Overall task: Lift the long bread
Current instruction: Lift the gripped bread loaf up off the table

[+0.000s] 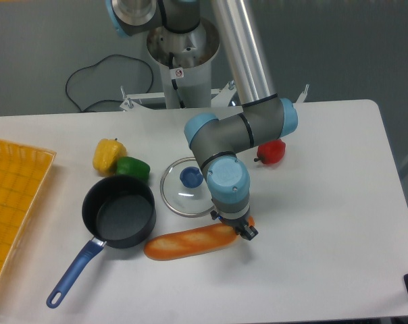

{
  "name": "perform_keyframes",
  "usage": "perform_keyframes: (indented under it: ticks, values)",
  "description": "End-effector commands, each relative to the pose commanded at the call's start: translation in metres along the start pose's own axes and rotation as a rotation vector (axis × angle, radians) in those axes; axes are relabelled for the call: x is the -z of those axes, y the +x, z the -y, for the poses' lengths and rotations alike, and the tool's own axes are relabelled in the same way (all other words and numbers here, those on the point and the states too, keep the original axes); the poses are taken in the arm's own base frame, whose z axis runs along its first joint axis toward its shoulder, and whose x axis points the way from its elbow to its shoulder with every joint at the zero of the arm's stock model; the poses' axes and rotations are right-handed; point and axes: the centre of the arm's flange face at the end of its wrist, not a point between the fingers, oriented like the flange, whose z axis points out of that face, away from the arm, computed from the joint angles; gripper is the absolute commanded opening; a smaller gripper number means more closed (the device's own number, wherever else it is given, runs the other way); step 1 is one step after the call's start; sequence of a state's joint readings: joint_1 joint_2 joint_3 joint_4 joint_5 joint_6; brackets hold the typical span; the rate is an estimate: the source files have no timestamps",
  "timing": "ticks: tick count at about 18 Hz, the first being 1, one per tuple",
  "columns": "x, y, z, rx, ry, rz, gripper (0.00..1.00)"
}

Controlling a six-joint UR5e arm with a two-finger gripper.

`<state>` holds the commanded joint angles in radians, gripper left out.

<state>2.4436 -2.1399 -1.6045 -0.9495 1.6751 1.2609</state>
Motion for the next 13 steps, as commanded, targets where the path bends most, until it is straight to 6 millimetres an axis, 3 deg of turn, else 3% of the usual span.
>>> perform_keyframes:
  ticks: [5, 13]
  values:
    - [0.015, -0.006, -0.005, 0.005, 0.001, -0.016, 0.33]
    - [0.045, -0.015, -0.032, -0.026, 0.049, -0.054, 0.33]
